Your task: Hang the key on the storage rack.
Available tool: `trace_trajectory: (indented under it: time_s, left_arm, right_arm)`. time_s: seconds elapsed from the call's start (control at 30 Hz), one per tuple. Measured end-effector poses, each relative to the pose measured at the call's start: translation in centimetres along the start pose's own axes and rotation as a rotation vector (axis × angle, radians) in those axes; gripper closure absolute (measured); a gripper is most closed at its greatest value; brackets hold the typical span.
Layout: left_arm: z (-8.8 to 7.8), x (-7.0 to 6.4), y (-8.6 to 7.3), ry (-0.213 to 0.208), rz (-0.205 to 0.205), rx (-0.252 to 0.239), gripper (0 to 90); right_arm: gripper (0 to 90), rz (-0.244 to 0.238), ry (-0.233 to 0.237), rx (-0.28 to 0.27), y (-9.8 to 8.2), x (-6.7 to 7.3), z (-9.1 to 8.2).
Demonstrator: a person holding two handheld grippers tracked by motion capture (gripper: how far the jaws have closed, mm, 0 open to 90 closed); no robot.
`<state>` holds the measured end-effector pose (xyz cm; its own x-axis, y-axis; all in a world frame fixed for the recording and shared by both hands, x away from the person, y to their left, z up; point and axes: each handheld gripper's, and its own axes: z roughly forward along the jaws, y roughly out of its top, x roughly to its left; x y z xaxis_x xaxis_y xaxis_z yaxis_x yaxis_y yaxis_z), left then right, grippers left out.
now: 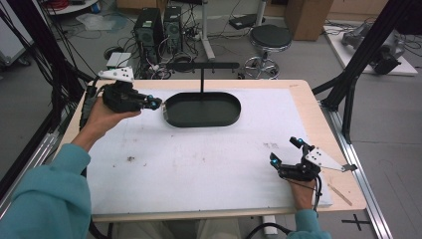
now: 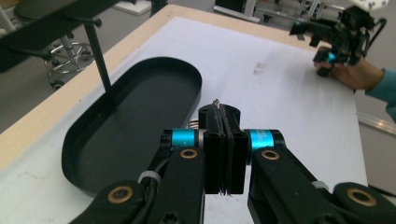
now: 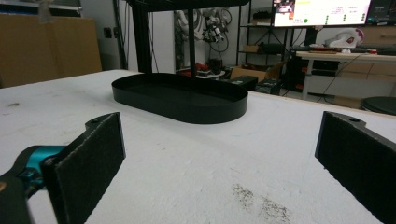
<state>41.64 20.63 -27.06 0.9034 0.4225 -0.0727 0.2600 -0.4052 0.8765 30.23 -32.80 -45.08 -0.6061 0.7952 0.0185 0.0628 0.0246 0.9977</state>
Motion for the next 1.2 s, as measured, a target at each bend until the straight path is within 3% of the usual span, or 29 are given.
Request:
trace_trajectory:
  time_s: [0.43,0.93,1.2]
  left_arm:
    - [1.4,2.5,3.4,0.058,-0.008,-0.02,88.4]
    - [3.1,4.3,5.8,0.129,-0.008,-0.008,88.4]
    - [3.5,5.0,6.0,0.165,-0.017,-0.01,88.4]
  right_arm:
    - [0.7,-0.002,0.002,0.0,0.0,0.0,0.0]
    - [0.7,-0.004,-0.006,-0.001,0.0,0.0,0.0]
    - [0.7,-0.004,-0.007,-0.001,0.0,0.0,0.0]
